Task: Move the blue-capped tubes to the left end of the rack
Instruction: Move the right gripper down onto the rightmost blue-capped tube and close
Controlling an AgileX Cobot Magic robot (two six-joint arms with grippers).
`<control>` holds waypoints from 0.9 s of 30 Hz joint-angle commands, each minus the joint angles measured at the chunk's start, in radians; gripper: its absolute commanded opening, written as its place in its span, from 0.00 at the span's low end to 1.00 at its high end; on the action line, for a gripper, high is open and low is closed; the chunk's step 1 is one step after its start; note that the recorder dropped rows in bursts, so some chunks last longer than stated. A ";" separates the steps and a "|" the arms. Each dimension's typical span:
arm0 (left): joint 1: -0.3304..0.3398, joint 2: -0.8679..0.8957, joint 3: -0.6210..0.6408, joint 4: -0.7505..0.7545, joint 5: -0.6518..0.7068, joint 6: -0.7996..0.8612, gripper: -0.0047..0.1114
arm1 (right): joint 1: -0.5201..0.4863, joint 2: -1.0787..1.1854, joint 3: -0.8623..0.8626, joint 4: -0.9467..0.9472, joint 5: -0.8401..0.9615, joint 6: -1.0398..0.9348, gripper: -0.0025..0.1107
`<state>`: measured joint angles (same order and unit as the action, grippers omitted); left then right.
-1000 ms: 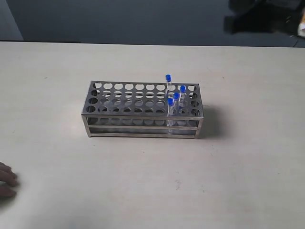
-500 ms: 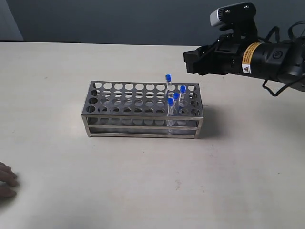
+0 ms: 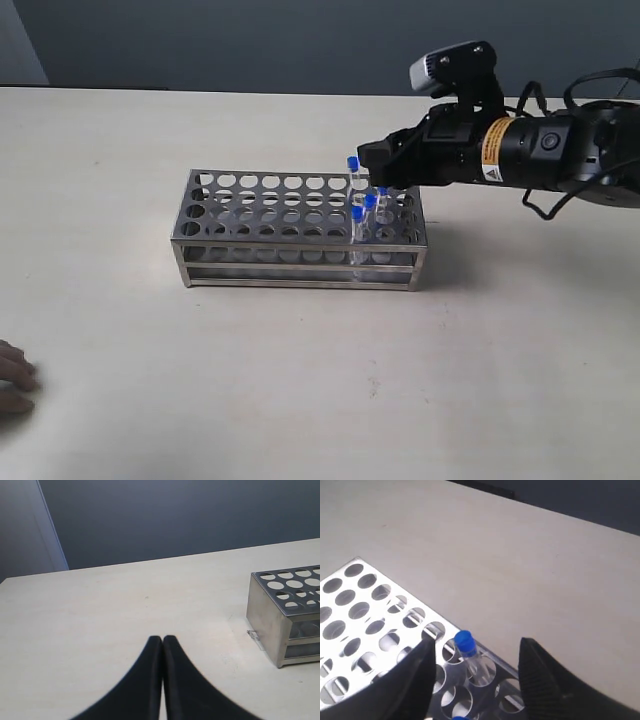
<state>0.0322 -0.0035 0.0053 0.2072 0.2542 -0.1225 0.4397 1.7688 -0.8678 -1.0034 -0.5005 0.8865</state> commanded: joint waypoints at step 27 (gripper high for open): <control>-0.004 0.003 -0.005 -0.005 -0.008 -0.001 0.05 | 0.061 0.041 -0.003 -0.058 0.203 0.023 0.46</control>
<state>0.0322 -0.0035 0.0053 0.2072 0.2542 -0.1225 0.5033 1.8094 -0.8701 -1.0592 -0.2829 0.9107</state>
